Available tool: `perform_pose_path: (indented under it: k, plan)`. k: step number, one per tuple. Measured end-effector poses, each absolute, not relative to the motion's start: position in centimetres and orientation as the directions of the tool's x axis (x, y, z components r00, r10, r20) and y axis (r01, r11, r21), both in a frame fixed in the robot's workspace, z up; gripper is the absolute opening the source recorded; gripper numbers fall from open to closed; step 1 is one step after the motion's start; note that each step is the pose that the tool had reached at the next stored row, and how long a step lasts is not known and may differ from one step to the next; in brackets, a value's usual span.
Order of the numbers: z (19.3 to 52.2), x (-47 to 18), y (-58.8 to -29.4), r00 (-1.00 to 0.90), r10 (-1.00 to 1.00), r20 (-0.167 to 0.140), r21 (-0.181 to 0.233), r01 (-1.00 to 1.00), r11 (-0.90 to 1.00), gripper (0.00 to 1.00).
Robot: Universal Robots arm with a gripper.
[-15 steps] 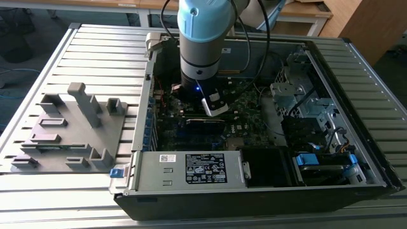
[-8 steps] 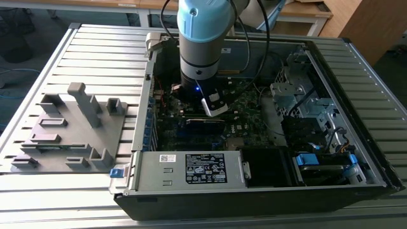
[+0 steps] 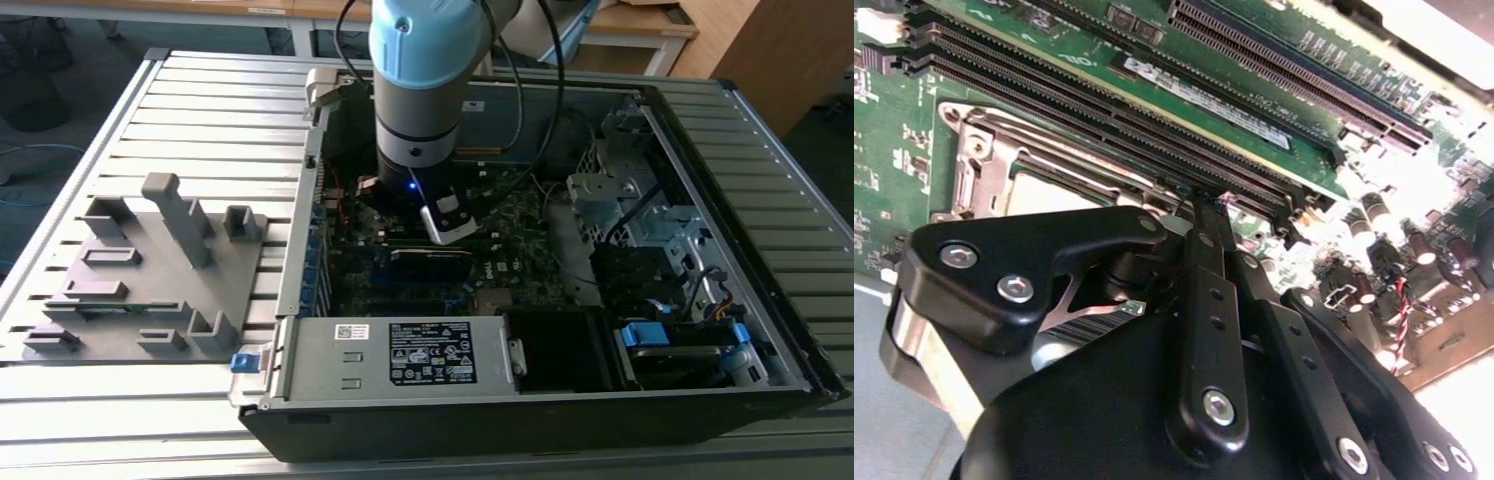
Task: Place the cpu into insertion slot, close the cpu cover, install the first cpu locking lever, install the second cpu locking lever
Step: 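Install the second cpu locking lever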
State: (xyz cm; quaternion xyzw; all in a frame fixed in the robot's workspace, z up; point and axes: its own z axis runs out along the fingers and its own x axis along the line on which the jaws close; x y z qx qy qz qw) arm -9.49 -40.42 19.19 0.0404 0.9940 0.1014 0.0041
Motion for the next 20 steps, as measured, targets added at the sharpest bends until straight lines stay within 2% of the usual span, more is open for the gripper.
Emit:
perform_pose_path:
  k: [20]
  plan:
    - [19.17,-9.54,-40.34,-0.997,0.081,0.0,0.199,0.079,0.977,0.1]
